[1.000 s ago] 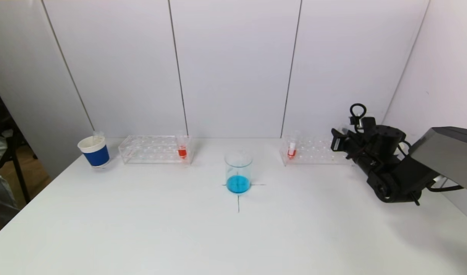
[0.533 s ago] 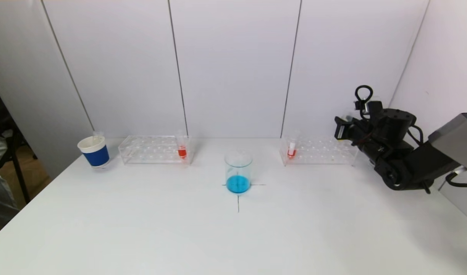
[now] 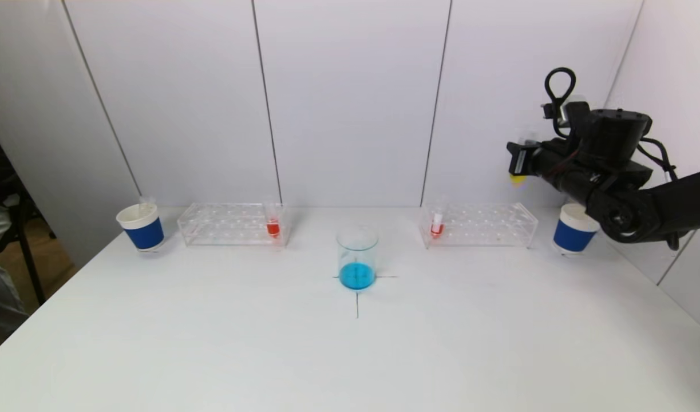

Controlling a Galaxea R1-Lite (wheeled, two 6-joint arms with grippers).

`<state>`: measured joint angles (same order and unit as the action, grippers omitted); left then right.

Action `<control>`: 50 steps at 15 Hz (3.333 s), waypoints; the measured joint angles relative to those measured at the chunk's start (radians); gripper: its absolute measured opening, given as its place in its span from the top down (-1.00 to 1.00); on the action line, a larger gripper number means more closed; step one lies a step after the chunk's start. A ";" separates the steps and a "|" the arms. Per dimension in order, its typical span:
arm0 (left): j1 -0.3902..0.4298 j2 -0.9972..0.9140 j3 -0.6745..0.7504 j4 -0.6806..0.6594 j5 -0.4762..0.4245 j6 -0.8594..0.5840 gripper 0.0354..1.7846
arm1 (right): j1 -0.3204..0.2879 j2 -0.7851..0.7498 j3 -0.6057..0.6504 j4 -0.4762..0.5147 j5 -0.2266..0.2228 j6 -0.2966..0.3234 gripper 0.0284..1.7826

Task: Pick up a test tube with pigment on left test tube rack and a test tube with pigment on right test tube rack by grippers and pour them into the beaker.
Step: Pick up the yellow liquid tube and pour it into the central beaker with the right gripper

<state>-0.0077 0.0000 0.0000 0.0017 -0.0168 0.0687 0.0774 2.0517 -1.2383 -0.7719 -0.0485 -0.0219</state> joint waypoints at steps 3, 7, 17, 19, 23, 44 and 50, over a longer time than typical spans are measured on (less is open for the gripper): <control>0.000 0.000 0.000 0.000 0.000 0.000 -0.99 | 0.046 -0.028 -0.081 0.116 0.000 -0.043 0.44; 0.000 0.000 0.000 0.000 0.000 0.000 -0.99 | 0.144 -0.060 -0.146 0.189 0.000 -0.143 0.44; 0.000 0.000 0.000 0.000 0.000 0.000 -0.99 | 0.373 -0.041 -0.210 0.200 0.089 -0.328 0.44; 0.000 0.000 0.000 0.000 0.000 0.000 -0.99 | 0.377 -0.010 -0.227 0.195 0.160 -0.354 0.44; 0.000 0.000 0.000 0.000 0.000 0.000 -0.99 | 0.383 0.074 -0.306 0.195 0.236 -0.423 0.44; 0.000 0.000 0.000 0.000 0.000 0.000 -0.99 | 0.344 0.332 -0.380 0.040 0.662 -1.088 0.44; 0.000 0.000 0.000 0.000 0.000 0.000 -0.99 | 0.354 0.344 -0.360 0.007 0.663 -1.198 0.44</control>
<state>-0.0077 0.0000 0.0000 0.0017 -0.0164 0.0687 0.4311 2.3957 -1.5981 -0.7649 0.6143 -1.2196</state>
